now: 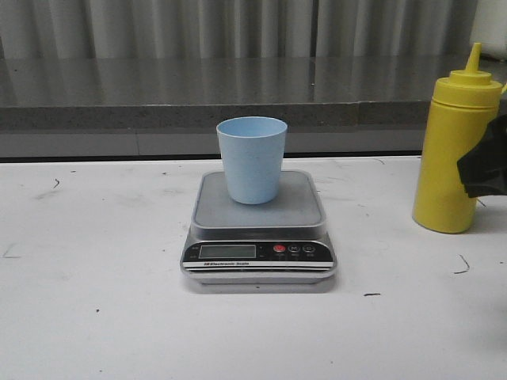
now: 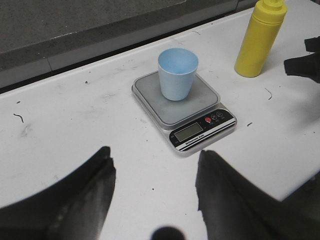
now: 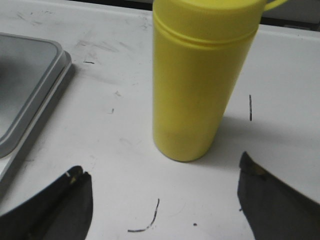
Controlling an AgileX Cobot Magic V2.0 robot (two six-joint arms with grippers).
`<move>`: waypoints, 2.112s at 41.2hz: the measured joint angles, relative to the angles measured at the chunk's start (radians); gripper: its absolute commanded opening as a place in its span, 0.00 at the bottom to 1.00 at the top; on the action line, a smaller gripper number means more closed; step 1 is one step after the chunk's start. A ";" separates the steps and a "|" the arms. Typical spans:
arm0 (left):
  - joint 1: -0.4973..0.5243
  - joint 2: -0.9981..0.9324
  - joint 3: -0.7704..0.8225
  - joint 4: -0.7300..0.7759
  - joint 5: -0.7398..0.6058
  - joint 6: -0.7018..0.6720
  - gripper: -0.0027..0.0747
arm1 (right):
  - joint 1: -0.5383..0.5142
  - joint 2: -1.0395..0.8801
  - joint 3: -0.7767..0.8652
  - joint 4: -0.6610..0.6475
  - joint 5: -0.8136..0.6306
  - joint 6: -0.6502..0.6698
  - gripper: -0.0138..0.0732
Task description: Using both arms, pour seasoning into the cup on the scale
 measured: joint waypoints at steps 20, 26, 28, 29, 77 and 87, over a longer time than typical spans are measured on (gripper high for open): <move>0.000 0.000 0.000 0.000 0.000 0.000 0.51 | 0.002 0.398 -0.021 0.013 -0.594 0.000 0.86; 0.000 0.000 0.000 0.000 0.000 0.000 0.51 | 0.002 0.468 -0.076 0.034 -0.617 0.000 0.86; 0.000 0.000 0.000 0.000 0.000 0.000 0.51 | 0.002 0.485 -0.093 0.039 -0.617 0.000 0.86; 0.000 0.000 0.000 0.000 0.000 0.000 0.51 | 0.002 0.496 -0.104 0.038 -0.617 0.000 0.86; 0.000 0.000 0.000 0.000 0.000 0.000 0.51 | 0.002 0.296 -0.360 -0.080 -0.029 -0.124 0.52; 0.000 0.000 0.000 0.000 0.000 0.000 0.51 | 0.089 0.252 -0.636 -0.308 0.471 -0.210 0.50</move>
